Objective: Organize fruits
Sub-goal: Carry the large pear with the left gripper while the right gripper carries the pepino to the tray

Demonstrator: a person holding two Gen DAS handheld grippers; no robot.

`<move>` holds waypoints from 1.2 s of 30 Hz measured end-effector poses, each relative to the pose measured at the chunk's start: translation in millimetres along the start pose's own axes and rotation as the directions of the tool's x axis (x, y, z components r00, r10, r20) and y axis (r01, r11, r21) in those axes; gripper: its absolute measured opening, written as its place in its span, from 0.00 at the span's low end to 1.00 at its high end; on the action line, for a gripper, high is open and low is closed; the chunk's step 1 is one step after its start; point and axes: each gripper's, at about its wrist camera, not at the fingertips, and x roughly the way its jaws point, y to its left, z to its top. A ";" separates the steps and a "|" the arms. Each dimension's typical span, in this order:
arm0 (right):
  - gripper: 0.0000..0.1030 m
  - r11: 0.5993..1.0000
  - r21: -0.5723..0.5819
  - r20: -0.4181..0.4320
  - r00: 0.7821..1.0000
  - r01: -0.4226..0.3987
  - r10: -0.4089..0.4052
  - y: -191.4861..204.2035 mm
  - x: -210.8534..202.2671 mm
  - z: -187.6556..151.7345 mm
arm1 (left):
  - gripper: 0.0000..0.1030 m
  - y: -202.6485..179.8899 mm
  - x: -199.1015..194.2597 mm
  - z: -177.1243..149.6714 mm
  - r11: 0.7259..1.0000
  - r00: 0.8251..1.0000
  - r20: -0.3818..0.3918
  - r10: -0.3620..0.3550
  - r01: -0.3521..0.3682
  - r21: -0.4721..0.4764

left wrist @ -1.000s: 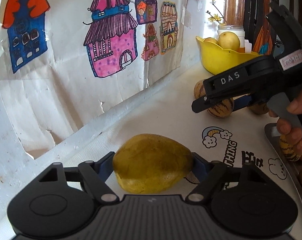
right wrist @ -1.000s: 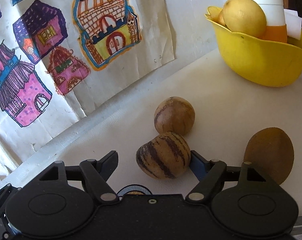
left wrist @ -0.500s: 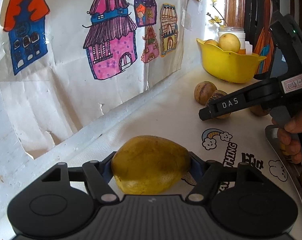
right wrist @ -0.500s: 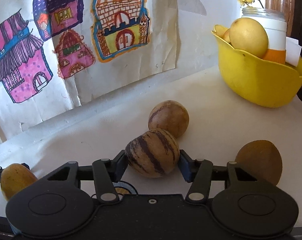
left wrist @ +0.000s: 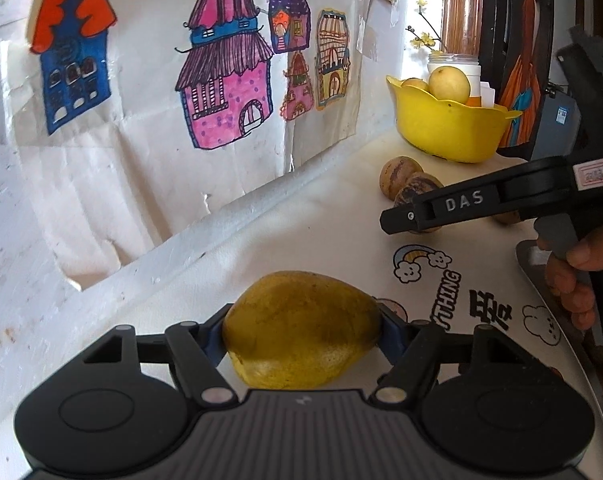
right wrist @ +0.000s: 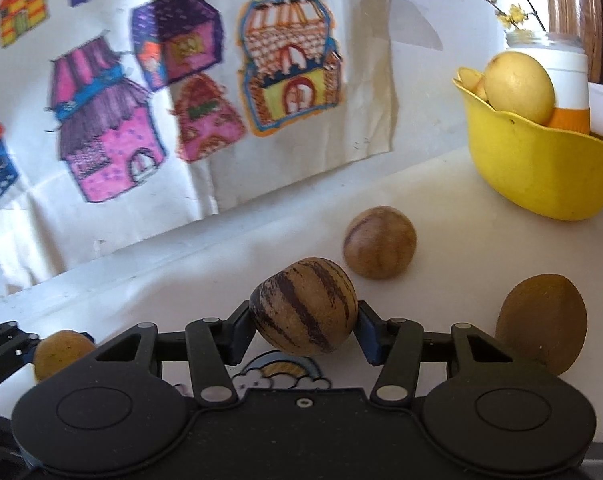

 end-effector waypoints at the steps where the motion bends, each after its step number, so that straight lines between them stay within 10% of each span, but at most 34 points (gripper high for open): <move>1: 0.53 1.000 0.000 0.004 1.000 -0.008 0.008 1.9 -4.0 -0.9 | 0.73 0.2 -2.0 -1.3 1.000 1.000 -0.001 0.001 -0.001 0.001; 19: 0.53 0.998 0.004 0.107 0.992 -0.070 0.069 27.1 -139.5 -11.6 | 0.73 -33.1 -85.5 -1.3 0.999 0.995 0.096 -0.041 0.037 0.040; 36: 0.53 0.999 0.040 0.166 0.986 0.011 -0.017 -2.0 -270.4 -89.3 | 0.73 -100.7 -149.0 -16.7 0.979 0.973 0.112 -0.203 0.198 0.055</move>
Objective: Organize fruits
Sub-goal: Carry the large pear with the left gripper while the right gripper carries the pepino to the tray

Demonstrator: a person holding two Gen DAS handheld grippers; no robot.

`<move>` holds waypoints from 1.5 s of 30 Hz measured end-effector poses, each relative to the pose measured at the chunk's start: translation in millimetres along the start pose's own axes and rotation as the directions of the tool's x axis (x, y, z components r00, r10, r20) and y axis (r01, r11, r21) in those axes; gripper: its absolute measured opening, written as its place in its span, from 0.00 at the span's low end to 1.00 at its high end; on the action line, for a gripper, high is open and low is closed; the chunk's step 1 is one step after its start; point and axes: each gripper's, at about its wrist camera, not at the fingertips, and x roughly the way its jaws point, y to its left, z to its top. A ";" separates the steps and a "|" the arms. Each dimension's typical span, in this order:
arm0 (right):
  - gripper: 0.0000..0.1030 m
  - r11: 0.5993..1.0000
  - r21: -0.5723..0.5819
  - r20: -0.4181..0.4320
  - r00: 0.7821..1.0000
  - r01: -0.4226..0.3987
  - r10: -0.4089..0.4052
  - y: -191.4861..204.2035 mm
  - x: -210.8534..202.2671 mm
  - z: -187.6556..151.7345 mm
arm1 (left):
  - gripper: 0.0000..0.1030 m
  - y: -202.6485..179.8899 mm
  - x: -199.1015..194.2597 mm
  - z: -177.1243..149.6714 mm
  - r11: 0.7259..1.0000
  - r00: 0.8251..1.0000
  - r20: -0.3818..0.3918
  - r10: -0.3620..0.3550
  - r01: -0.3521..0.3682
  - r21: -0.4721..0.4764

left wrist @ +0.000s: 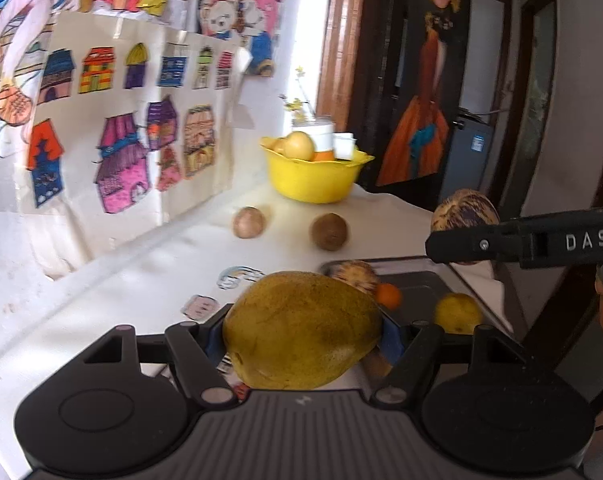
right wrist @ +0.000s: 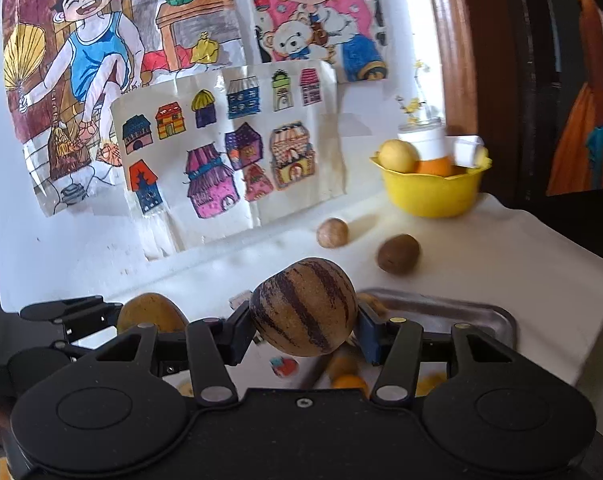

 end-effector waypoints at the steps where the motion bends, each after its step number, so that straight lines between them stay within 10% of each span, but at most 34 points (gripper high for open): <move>1: 0.53 1.000 -0.001 0.001 1.000 0.008 -0.008 -3.4 -4.9 -5.1 | 0.73 -4.6 -0.4 -1.9 1.000 1.000 -0.004 -0.010 0.010 0.003; 19: 0.53 0.995 -0.020 -0.023 0.995 0.101 -0.102 -54.6 -28.8 -84.3 | 0.73 -53.3 21.9 -42.7 0.989 0.986 -0.075 -0.146 0.148 0.023; 45: 0.53 0.976 -0.182 -0.027 0.991 0.122 -0.129 -61.7 -13.2 -126.6 | 0.73 -76.1 33.2 -69.4 0.970 0.979 -0.145 -0.144 0.169 0.178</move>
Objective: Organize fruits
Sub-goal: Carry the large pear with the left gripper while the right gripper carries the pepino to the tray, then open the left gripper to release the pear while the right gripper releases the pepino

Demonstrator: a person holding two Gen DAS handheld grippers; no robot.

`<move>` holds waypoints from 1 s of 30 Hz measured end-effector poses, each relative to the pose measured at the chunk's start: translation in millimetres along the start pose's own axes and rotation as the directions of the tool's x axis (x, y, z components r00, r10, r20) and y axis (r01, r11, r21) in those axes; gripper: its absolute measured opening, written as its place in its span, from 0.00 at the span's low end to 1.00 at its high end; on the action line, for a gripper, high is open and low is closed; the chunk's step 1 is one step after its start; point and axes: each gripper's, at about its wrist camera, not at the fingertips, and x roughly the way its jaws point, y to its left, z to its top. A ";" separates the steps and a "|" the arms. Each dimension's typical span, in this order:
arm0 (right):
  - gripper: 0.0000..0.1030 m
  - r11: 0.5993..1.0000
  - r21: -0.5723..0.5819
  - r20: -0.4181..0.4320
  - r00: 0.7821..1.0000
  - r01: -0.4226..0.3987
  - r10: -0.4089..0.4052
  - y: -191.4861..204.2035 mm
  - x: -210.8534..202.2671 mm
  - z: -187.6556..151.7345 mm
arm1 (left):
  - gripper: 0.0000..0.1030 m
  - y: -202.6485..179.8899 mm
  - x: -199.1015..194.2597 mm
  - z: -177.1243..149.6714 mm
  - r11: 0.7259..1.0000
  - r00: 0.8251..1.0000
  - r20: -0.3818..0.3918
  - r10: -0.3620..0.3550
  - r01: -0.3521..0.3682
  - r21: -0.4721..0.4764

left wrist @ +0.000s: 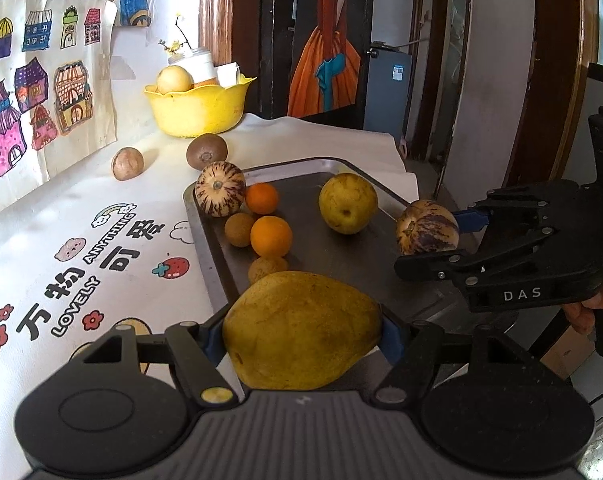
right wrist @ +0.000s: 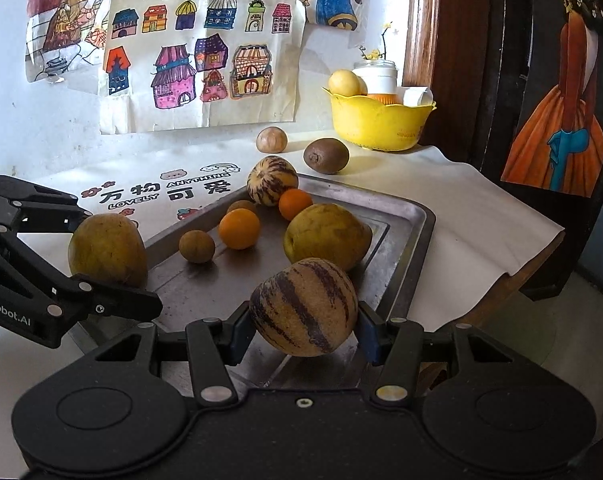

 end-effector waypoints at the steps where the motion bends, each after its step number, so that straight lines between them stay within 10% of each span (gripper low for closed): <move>1: 0.53 1.000 0.000 0.000 1.000 0.001 -0.001 -0.1 0.3 -0.5 | 0.73 -0.2 0.3 -0.1 1.000 1.000 0.000 0.001 -0.001 0.002; 30: 0.54 1.000 -0.003 -0.007 1.000 0.000 0.000 -0.2 3.1 -6.1 | 0.74 -2.4 4.7 1.4 0.999 1.000 0.005 0.023 -0.023 0.032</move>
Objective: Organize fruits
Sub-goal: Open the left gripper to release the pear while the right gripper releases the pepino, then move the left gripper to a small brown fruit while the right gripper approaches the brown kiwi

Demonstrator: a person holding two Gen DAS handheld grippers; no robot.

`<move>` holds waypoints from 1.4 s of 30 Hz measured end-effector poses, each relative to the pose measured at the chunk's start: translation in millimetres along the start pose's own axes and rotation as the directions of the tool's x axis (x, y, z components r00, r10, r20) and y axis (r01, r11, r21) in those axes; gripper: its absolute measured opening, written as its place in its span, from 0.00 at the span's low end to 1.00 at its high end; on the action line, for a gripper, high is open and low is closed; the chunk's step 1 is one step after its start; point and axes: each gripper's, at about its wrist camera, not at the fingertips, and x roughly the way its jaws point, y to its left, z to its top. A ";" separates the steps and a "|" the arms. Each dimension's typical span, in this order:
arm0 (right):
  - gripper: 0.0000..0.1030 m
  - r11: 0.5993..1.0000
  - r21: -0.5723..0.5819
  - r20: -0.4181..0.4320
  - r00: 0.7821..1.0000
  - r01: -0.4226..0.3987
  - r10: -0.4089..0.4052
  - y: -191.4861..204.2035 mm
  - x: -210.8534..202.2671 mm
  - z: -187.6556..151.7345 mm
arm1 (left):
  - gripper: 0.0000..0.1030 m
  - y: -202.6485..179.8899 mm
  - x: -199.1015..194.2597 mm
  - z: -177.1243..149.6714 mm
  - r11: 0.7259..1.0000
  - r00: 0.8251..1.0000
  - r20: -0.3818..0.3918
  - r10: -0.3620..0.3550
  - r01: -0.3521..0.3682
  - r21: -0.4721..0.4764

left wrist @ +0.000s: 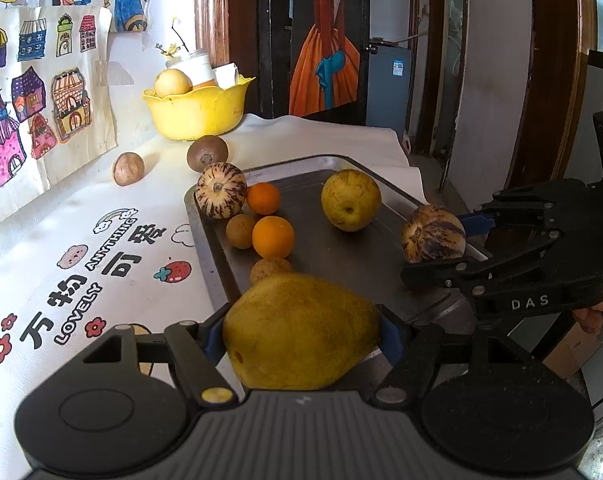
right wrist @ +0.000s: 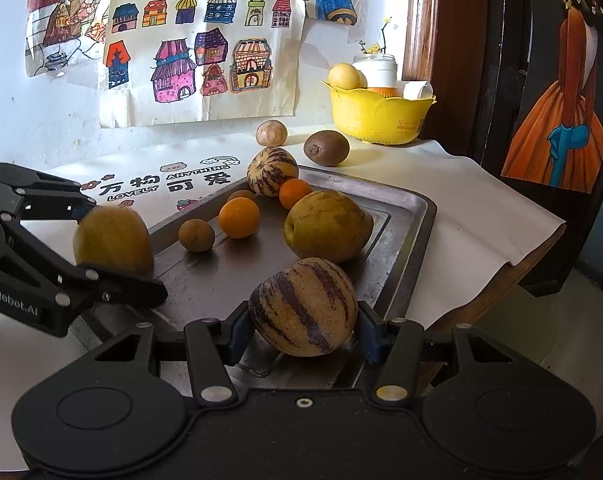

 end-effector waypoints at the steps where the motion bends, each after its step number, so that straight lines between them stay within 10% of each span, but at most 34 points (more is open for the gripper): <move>1: 0.54 1.000 -0.003 -0.001 1.000 0.000 0.000 0.6 -0.7 0.1 | 0.74 0.0 -0.4 0.8 1.000 1.000 -0.001 -0.007 0.007 -0.002; 25: 0.90 0.999 0.031 0.044 0.999 0.008 -0.009 9.0 -37.7 -6.1 | 0.99 16.5 -33.1 -0.3 0.994 0.998 0.064 0.018 -0.011 -0.109; 42: 0.99 0.998 -0.047 -0.092 0.995 -0.038 0.033 70.3 -57.0 1.1 | 0.99 33.1 -67.2 -34.7 0.991 0.997 -0.071 0.041 -0.050 -0.122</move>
